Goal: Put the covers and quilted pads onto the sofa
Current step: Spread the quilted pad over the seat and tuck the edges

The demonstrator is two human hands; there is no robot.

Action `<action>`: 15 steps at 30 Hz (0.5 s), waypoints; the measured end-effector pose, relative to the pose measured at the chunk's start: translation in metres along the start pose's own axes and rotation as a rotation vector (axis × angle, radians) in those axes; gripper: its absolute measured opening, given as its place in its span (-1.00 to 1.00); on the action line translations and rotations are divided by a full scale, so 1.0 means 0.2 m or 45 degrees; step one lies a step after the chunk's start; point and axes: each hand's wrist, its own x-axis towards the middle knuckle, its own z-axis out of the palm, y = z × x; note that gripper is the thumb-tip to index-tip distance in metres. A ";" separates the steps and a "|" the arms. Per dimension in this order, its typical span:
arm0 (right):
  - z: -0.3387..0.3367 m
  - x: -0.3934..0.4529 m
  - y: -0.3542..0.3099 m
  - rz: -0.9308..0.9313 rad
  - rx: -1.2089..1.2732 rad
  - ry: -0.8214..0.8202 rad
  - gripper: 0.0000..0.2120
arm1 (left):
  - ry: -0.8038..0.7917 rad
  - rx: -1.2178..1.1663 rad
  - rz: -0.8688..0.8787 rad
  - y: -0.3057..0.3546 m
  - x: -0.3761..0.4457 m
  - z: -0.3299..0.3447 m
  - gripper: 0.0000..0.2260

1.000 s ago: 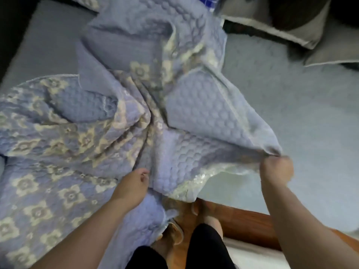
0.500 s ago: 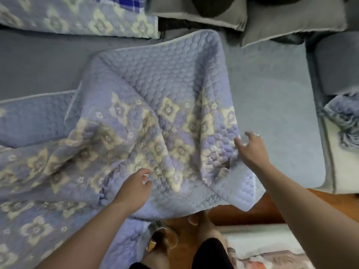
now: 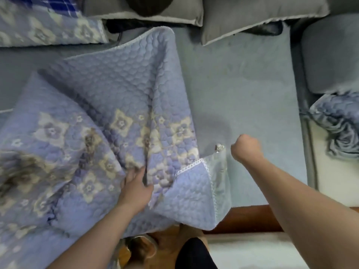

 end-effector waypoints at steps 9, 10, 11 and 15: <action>0.36 0.16 -0.46 -0.231 0.801 -0.196 -0.56 | 0.264 -0.304 -0.252 0.38 0.20 0.18 -0.67; 0.37 0.14 -0.47 -0.257 0.830 -0.226 -0.67 | 0.249 -0.276 -0.237 0.37 0.19 0.19 -0.71; 0.36 0.13 -0.45 -0.338 0.783 -0.252 -0.75 | 0.250 -0.231 -0.225 0.38 0.17 0.19 -0.75; 0.07 0.24 -0.11 -0.249 0.685 0.069 -0.77 | 0.268 -0.224 0.063 0.70 -0.01 0.24 -0.79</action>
